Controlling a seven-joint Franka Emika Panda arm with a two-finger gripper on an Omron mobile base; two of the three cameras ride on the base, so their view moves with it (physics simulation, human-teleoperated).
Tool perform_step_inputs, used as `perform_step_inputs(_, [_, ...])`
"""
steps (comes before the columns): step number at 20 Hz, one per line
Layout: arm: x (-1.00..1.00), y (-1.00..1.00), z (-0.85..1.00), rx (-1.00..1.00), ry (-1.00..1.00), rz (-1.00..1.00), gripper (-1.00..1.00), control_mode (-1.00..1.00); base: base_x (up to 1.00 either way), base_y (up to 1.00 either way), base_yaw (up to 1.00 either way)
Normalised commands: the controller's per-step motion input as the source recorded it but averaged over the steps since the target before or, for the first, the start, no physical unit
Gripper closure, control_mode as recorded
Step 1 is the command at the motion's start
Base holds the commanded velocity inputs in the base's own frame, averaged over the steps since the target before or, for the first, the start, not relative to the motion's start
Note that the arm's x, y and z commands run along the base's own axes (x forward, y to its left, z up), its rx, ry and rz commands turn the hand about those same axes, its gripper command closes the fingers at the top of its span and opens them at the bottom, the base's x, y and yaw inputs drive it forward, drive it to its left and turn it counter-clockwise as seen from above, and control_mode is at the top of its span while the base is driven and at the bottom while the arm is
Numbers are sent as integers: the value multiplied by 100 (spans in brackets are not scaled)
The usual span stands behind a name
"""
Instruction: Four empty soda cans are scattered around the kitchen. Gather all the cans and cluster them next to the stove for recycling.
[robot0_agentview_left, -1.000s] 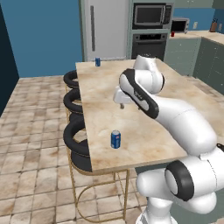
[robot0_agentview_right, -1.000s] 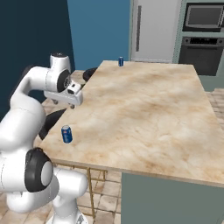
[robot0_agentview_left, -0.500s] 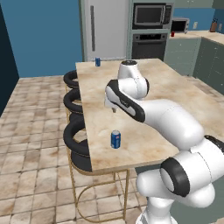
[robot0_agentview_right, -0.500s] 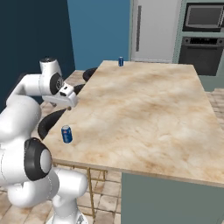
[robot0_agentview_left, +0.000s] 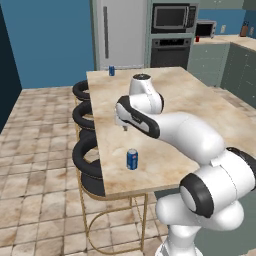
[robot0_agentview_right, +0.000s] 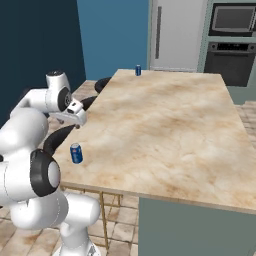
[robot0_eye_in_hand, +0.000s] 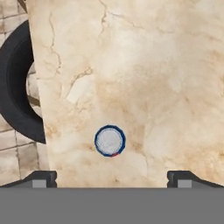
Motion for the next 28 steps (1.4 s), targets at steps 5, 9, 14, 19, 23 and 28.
perform_step_inputs(5, [0,11,-24,0,2,-10,-100,-100,0,0,0])
perform_step_inputs(9, [0,5,-30,0,0,-9,-100,-100,0,0,0])
perform_step_inputs(14, [1,1,-30,0,0,-9,-100,-100,0,0,0])
perform_step_inputs(19, [0,0,-29,0,0,-6,-100,-100,0,0,0])
perform_step_inputs(23, [2,-4,-23,5,4,-2,-100,-100,0,0,0])
perform_step_inputs(28, [6,-3,-24,7,10,0,-100,-100,0,0,0])
